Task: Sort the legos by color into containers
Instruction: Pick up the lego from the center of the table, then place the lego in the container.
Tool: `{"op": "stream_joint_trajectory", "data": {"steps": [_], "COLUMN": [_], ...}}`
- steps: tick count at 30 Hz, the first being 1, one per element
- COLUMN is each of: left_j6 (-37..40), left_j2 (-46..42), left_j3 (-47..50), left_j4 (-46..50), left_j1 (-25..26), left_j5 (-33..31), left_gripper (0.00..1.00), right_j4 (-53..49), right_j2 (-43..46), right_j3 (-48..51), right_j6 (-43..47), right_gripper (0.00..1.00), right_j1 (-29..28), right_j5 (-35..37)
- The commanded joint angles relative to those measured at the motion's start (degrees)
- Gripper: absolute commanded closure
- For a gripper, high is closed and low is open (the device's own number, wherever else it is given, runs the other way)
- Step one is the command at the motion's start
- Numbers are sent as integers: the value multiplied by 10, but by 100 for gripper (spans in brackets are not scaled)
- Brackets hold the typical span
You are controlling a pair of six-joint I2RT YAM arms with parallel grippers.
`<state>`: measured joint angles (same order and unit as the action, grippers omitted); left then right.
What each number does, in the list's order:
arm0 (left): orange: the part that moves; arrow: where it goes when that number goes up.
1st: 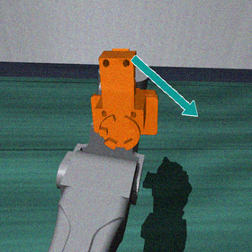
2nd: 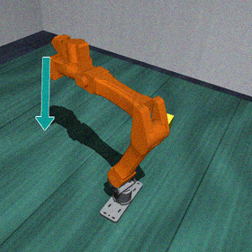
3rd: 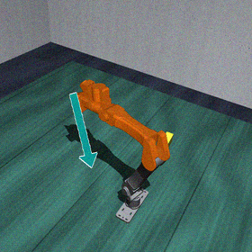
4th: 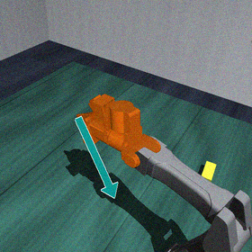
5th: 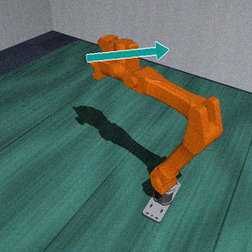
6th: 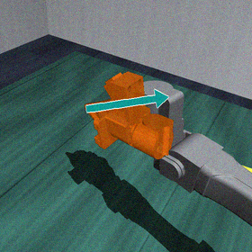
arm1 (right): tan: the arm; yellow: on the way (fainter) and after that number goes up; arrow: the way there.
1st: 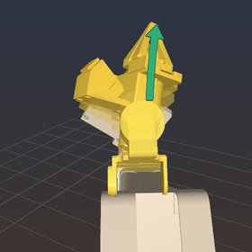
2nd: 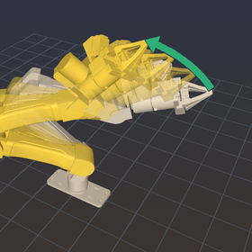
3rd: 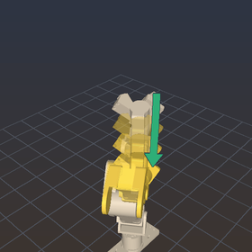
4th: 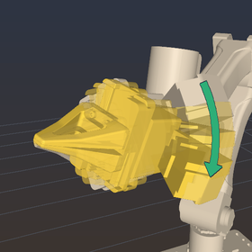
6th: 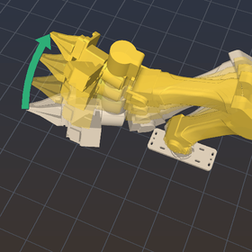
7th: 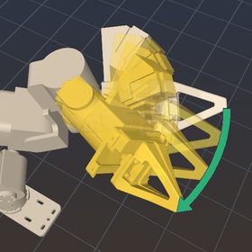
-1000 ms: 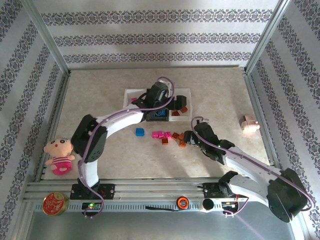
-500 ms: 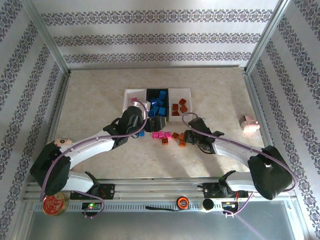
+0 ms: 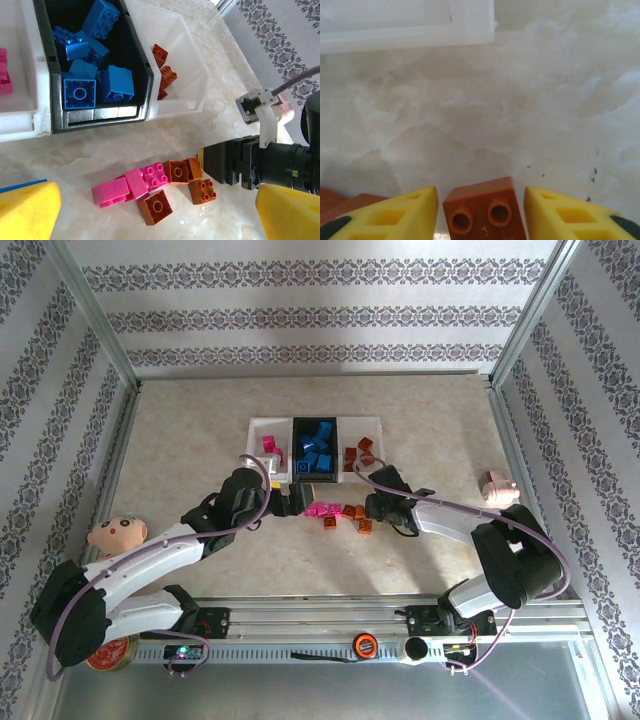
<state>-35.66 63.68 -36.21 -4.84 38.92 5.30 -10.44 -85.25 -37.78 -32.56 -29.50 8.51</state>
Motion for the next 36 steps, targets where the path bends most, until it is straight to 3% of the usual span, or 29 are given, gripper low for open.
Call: {"op": "stream_joint_trajectory", "data": {"steps": [1, 8, 15, 27, 32, 34, 36], "left_j6": [2, 11, 6, -14, -27, -28, -28], "left_j2": [-27, -68, -101, -123, -132, -136, -141], "left_j3": [15, 47, 94, 123, 140, 142, 142], "left_j4": [32, 54, 58, 71, 68, 73, 79], "left_j1": [-5, -5, -5, -5, -5, -5, -5], "left_j5": [-22, -43, -56, -47, -47, -47, -50], "left_gripper": [0, 0, 0, 0, 0, 0, 0], "right_j4": [-3, -21, -30, -22, -33, -35, -41], "right_j2": [-9, 59, 136, -95, -152, -163, -172], "right_j3": [-12, -6, -63, -278, -330, -342, -353], "right_j6": [10, 19, 36, 70, 71, 69, 69], "right_gripper": [57, 71, 72, 73, 72, 67, 51], "right_j1": [7, 8, 8, 72, 91, 95, 98], "right_j5": [-12, -28, -78, -76, -77, -77, -76]}}
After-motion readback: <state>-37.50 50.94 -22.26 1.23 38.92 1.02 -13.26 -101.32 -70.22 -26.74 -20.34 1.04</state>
